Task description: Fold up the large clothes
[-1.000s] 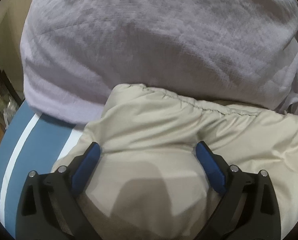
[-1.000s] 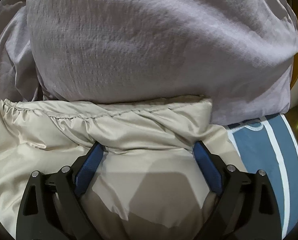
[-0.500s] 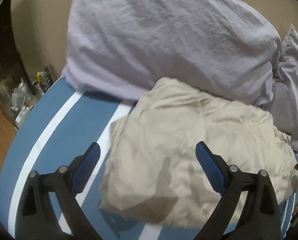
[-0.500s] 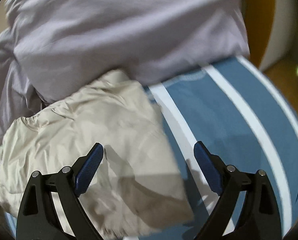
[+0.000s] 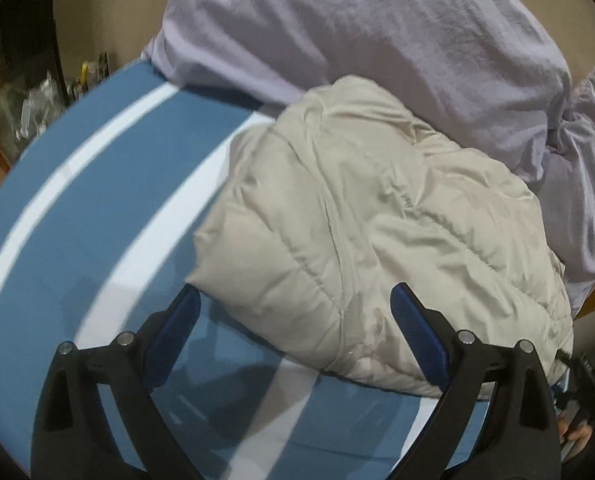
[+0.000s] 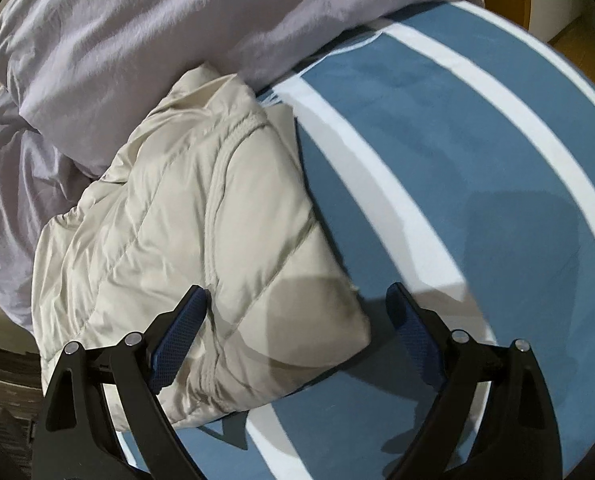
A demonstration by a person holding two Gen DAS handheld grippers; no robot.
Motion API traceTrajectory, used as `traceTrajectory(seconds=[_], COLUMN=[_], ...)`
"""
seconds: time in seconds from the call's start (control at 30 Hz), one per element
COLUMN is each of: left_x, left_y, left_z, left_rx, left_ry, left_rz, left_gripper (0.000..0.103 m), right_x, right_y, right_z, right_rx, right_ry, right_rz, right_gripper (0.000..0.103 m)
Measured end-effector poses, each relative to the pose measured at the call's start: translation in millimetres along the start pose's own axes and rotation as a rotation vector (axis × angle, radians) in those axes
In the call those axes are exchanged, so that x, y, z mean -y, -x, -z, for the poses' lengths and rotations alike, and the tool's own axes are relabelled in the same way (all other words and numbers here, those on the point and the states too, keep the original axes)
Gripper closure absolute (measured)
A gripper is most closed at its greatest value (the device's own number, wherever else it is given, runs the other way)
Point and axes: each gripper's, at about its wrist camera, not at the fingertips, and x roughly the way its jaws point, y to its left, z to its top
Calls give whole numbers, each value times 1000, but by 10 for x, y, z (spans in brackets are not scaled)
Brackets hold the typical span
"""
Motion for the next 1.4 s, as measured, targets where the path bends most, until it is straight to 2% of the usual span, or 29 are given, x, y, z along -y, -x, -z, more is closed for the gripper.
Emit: traceTrajectory(seconds=[0.03, 0.1, 0.17, 0.2, 0.3, 0.37, 0.53, 0.77, 1.17, 1.33, 1.4], left_x=[-6, -14, -42, -64, -155, -188, -142, -198, -1053, -1252, -1267], left_y=[-43, -104, -152, -163, -113, -62, 107, 512, 1235, 1300, 1279], left_z=[-3, -14, -23, -29, -40, -43, -47, 44, 735, 917, 949], left_rx=[-9, -15, -10, -7, 26, 40, 79, 134, 143, 127, 121], left_ry=[20, 52, 90, 108, 181, 197, 148, 90, 152, 171, 180], left_rz=[4, 7, -2, 6, 52, 78, 78, 67, 38, 20, 6], left_gripper=[8, 12, 25, 29, 48, 58, 69, 71, 71, 68, 64], right_x=[-5, -28, -67, -136, -166, -189, -287, -262, 6, -12, -12], right_y=[-11, 6, 48, 115, 185, 245, 380, 625, 873, 975, 1012], right_z=[7, 36, 69, 119, 143, 165, 184, 483, 1381, 1559, 1554], right_rx=[-2, 2, 18, 27, 47, 60, 92, 74, -10, -8, -7], right_ry=[-6, -16, -11, 0, 21, 32, 71, 148, 195, 253, 253], right_rz=[-15, -44, -44, -44, -49, -58, -71, -110, -197, -174, -147], right_gripper=[20, 35, 42, 49, 61, 66, 73, 75, 75, 72, 65])
